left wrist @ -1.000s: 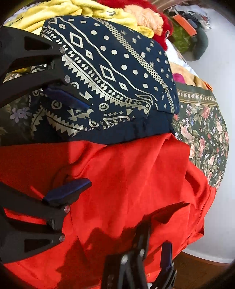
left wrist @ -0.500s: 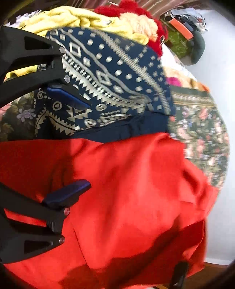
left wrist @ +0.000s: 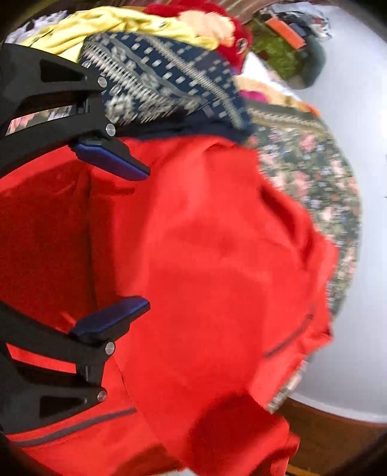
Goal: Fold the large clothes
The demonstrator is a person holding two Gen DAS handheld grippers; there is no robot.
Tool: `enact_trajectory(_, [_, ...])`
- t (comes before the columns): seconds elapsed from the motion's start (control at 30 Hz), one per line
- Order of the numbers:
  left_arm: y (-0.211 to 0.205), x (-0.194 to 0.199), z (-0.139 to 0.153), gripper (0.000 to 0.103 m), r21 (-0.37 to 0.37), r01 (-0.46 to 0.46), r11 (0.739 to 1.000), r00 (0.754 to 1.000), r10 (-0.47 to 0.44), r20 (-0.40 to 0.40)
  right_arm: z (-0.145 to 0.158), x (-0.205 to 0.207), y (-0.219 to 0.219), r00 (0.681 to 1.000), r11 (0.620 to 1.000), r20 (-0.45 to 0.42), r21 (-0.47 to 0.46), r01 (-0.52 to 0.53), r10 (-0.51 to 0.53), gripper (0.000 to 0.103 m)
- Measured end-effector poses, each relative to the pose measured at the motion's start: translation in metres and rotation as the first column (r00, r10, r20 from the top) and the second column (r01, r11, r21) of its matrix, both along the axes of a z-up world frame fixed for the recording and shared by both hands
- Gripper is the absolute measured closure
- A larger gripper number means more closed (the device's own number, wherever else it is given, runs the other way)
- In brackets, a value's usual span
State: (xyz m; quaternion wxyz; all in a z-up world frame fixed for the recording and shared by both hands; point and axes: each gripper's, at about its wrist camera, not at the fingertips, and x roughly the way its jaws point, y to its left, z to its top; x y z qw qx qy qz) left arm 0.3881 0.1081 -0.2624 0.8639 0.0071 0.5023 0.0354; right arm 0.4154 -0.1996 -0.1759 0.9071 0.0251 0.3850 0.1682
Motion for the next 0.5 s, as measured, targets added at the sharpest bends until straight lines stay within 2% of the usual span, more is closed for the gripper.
enact_trajectory(0.07, [-0.001,0.004,-0.016,0.022,0.031,-0.028,0.999,0.999,0.029,-0.039,-0.012,0.001,-0.021,0.999,0.999,-0.019,-0.026,0.032,-0.033,0.096])
enact_trajectory(0.27, [0.007,0.003,-0.028,0.017,0.001,-0.072,0.997,0.997,0.072,-0.042,-0.064,0.013,-0.061,0.99,0.991,-0.119,-0.115,0.063,-0.077,0.096])
enact_trajectory(0.33, [0.006,0.003,-0.029,0.016,0.001,-0.073,0.997,0.996,0.073,-0.041,-0.079,0.016,-0.066,0.986,0.99,-0.148,-0.129,0.055,-0.074,0.096])
enact_trajectory(0.5, [0.008,0.002,-0.031,0.014,-0.008,-0.082,0.997,0.996,0.082,-0.038,-0.103,0.013,-0.068,0.983,0.968,-0.165,-0.248,0.033,-0.076,0.096])
